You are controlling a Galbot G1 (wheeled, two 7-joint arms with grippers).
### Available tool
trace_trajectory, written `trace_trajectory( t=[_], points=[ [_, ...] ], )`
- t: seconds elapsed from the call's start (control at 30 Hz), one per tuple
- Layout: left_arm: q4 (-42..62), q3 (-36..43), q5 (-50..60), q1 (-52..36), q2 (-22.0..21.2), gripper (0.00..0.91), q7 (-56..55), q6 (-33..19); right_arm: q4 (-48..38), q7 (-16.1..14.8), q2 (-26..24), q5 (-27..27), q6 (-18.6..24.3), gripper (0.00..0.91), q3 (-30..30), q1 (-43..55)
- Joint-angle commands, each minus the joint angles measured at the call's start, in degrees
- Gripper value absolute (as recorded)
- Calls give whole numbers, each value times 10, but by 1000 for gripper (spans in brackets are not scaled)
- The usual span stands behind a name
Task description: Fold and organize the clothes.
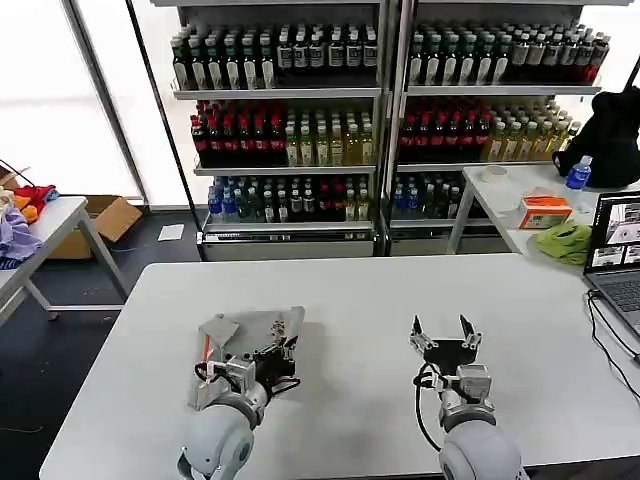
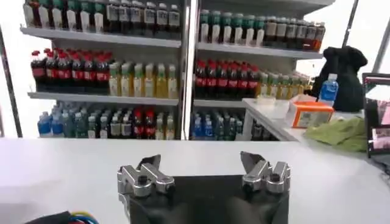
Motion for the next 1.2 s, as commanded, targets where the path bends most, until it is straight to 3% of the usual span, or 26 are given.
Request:
trace_trajectory(
  t=[0.03,0.3,0.37,0.43,0.53,0.7,1.0,1.2],
  points=[
    [-6,18,-64,-23,-8,907,38,-58,-8,-5,-5,0,-4,907,-8,2],
    [-33,3,-133,-20,-16,907,5,-100,-11,11,-14,53,-32,907,-18,24],
    [-32,-13,-136,-17,-12,907,-9,-99,-12,15,-17,94,-40,907,-22,32],
    [-35,-30,-136,-15,-5,907,-26,-88,-16,32,-22,194,-54,907,-32,52],
    [-44,-70,-132,-14,15,907,-51,-70,-35,55,-35,287,-57,907,-59,93],
    [-51,-142,-130,0,55,907,-77,-33,-68,81,-44,394,-58,907,-121,183],
    [-94,-219,-139,55,68,907,-83,-19,-124,108,-15,393,-58,907,-199,250],
    [-112,-245,-141,77,61,907,-88,-21,-128,121,1,378,-58,907,-202,226]
  ],
)
